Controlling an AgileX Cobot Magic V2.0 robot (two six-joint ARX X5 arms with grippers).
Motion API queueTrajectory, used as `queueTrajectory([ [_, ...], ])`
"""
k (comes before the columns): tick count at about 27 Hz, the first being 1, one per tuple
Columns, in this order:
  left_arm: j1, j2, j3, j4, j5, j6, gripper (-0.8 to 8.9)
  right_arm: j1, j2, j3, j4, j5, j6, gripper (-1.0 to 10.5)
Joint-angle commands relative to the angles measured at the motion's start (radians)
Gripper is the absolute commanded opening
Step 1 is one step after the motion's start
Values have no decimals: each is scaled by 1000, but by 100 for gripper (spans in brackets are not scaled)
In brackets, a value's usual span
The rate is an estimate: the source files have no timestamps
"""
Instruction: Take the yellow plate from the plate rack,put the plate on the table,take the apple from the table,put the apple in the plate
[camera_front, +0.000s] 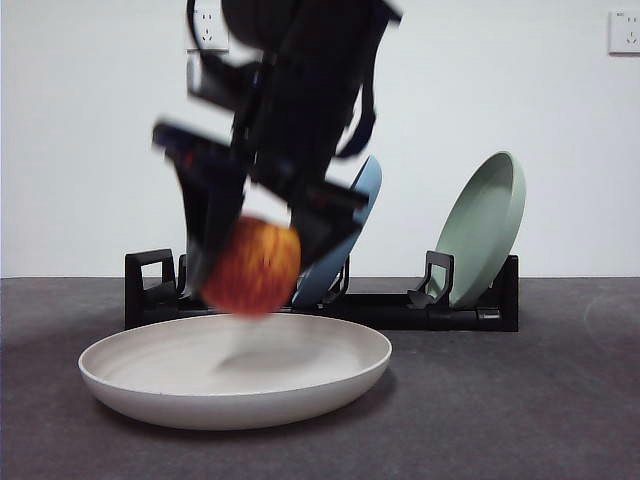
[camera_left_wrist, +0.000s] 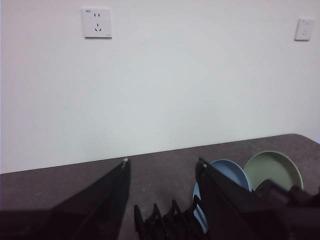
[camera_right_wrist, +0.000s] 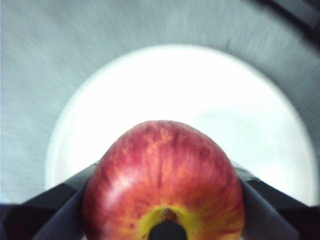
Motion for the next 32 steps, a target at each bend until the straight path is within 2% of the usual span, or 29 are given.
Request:
queueTrajectory([
  [1, 1, -2, -5, -10, 0, 8, 220, 4, 51, -1, 10, 3, -2, -12],
  [17, 1, -2, -5, -40, 1, 8, 220, 3, 104, -1, -20, 5, -43, 18],
  [18, 1, -2, -5, -41, 2, 8, 220, 3, 104, -1, -19, 4, -43, 62],
  [22, 1, -2, -5, -41, 2, 8, 220, 2, 104, -1, -19, 7, -43, 416],
  [24, 1, -2, -5, -42, 2, 8, 220, 2, 104, -1, -19, 29, -43, 526],
  [26, 1, -2, -5, -43, 2, 8, 220, 3, 104, -1, -20, 55, -43, 575],
  [32, 1, -2, -5, -60, 2, 7, 220, 2, 103, 2, -19, 56, -43, 577],
])
